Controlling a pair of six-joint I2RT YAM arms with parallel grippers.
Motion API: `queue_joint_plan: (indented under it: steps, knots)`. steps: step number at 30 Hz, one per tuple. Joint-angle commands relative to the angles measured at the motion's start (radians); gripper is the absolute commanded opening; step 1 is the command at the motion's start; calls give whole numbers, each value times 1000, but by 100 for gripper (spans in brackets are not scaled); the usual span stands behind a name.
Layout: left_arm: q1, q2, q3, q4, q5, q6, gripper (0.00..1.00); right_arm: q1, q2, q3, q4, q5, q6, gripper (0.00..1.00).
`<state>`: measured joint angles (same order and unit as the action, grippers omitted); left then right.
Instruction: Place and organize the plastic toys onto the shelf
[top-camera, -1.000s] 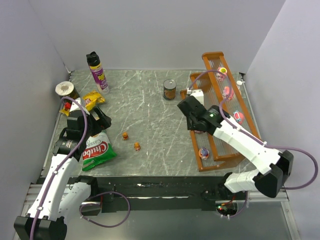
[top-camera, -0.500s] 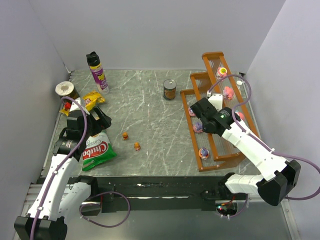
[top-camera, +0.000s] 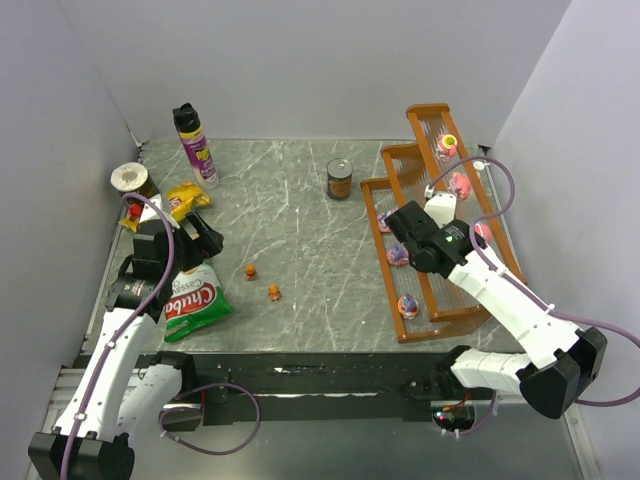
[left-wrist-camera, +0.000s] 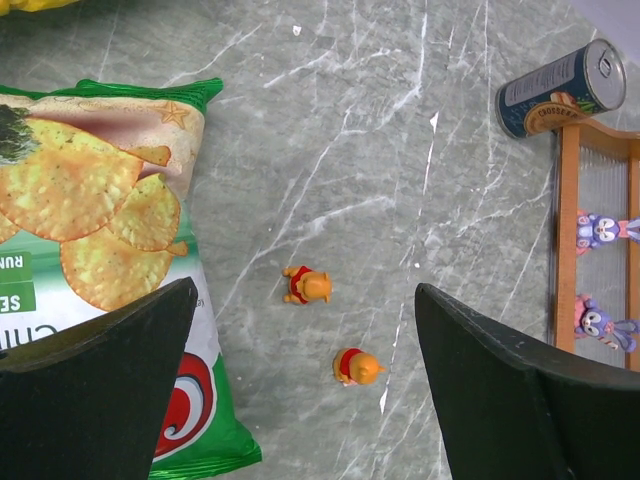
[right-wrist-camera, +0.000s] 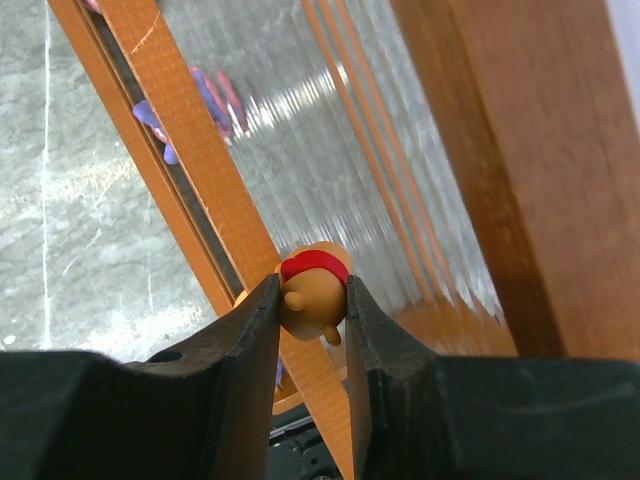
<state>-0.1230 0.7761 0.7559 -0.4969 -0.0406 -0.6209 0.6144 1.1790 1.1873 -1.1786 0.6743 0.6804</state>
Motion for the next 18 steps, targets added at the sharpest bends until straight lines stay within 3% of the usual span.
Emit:
queue_joint_plan:
  steps: [1,18]
  knots:
    - [5,-1,8,34,22,13,96,-12,-29,-15,-35,62,65,2]
    - [5,-3,8,35,33,13,96,-7,-28,-29,-78,56,110,4]
